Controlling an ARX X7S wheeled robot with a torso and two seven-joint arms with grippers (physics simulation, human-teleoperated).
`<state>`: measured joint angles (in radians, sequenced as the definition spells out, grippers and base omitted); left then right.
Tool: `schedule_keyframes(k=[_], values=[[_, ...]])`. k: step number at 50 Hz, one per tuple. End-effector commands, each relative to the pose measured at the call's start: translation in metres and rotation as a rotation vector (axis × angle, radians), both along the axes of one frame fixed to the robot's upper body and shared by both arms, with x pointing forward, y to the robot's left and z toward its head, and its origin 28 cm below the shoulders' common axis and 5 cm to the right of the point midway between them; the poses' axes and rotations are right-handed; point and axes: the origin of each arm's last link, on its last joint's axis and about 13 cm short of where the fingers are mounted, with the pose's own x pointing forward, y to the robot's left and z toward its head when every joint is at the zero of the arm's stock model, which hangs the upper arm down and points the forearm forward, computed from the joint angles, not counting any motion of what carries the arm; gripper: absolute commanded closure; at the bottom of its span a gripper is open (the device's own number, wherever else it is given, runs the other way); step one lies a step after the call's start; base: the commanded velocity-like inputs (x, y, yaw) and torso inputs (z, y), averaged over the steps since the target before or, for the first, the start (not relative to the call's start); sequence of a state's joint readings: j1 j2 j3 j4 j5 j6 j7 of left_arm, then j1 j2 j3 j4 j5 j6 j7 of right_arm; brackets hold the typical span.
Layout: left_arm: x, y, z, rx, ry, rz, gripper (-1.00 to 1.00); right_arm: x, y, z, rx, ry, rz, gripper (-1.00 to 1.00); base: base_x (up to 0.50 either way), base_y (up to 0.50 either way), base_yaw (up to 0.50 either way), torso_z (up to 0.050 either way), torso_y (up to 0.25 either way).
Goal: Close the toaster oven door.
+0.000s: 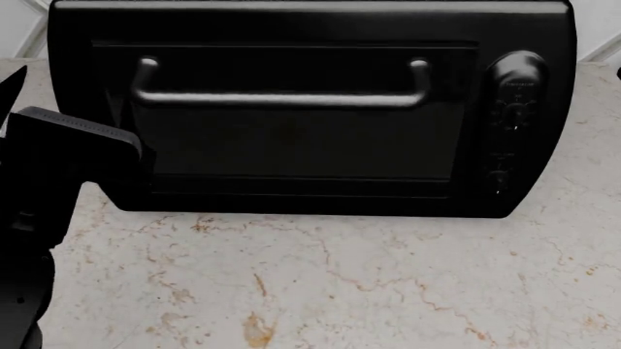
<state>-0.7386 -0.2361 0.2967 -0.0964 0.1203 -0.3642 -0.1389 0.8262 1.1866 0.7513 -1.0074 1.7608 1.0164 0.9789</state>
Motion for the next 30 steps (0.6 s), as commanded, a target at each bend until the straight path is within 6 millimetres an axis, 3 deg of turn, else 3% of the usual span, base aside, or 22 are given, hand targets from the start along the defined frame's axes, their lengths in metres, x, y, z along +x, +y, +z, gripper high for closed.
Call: schedule_keyframes(k=[1,19,30], values=[[0.018,-0.001,-0.001,0.073,-0.022,0.091,-1.0,-0.001,-0.002,-0.001,0.002,0.001,-0.008,-1.0,0.0,0.0,0.0,0.0,0.0],[0.046,-0.003,0.003,0.127,-0.011,0.143,-1.0,-0.001,-0.002,0.0,-0.001,0.007,-0.017,-1.0,0.03,0.0,-0.01,0.002,0.0],[0.034,0.005,0.004,0.136,-0.024,0.14,-1.0,-0.001,-0.001,0.0,0.001,0.007,-0.013,-1.0,0.04,0.0,-0.02,0.005,0.0]])
